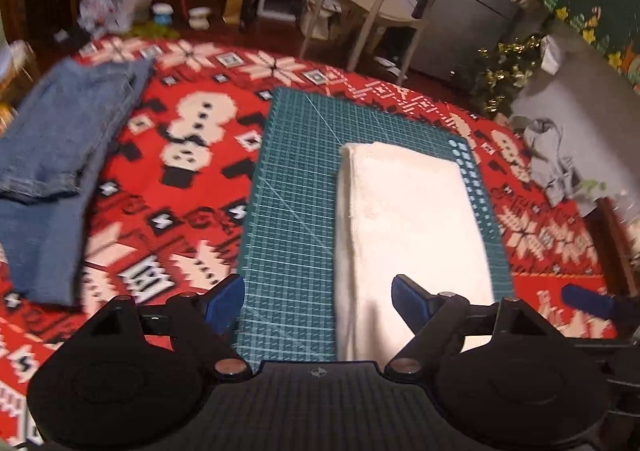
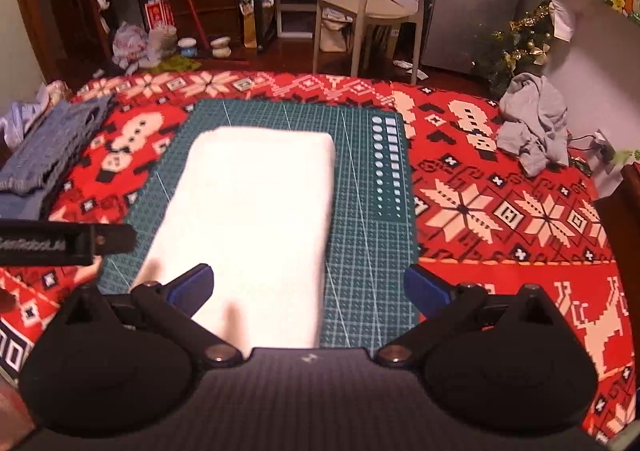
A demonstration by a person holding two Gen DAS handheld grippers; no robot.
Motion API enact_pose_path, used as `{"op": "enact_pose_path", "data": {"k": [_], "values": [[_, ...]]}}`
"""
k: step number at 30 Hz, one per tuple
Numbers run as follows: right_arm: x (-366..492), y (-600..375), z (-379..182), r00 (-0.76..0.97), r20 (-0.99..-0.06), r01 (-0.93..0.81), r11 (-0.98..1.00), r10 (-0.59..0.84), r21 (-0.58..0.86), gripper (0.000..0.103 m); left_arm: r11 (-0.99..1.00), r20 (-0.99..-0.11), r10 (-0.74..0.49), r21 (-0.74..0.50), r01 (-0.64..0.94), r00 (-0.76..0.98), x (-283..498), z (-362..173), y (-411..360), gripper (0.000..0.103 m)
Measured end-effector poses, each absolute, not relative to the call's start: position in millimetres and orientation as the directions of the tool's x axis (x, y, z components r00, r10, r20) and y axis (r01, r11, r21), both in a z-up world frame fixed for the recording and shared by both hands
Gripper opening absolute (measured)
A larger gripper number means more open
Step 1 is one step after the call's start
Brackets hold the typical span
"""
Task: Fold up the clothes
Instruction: 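Move both tools to the end edge of the folded cream sweater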
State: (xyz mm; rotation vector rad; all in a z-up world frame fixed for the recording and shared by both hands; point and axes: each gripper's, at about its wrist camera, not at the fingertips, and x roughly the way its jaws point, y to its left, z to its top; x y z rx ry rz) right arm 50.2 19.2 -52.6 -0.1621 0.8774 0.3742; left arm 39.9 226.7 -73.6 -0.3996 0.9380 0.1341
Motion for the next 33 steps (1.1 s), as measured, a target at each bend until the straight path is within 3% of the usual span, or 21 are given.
{"op": "enact_pose_path", "data": {"k": [4, 10, 15, 19, 23, 33], "values": [[66.5, 17.1, -49.1, 0.546, -0.779, -0.356, 0.927, 0.308, 0.117, 0.101, 0.909, -0.800, -0.084, -0.305, -0.283, 0.593, 45.0, -78.2, 229.4, 0.071], [94.2, -0.7, -45.6, 0.498, -0.772, -0.246, 0.919, 0.394, 0.310, 0.089, 0.873, -0.762, -0.214, -0.430, -0.229, 0.612, 54.6, -77.7, 229.9, 0.072], [113.6, -5.8, -53.3, 0.466, -0.773, -0.198, 0.902, 0.431, 0.384, 0.061, 0.854, -0.763, -0.258, -0.467, -0.230, 0.592, 74.4, -85.6, 232.3, 0.066], [130.0, 0.1, -62.6, 0.431, -0.783, -0.189, 0.893, 0.448, 0.408, 0.053, 0.818, -0.761, -0.319, -0.523, -0.241, 0.565, 85.7, -97.5, 236.8, 0.054], [140.4, 4.5, -71.6, 0.425, -0.802, -0.193, 0.908, 0.420, 0.372, 0.032, 0.810, -0.760, -0.329, -0.532, -0.246, 0.561, 92.1, -100.5, 241.6, 0.036], [139.4, 8.5, -84.3, 0.426, -0.821, -0.222, 0.924, 0.380, 0.312, 0.031, 0.792, -0.770, -0.335, -0.543, -0.280, 0.544, 94.3, -110.7, 252.0, 0.029]]}}
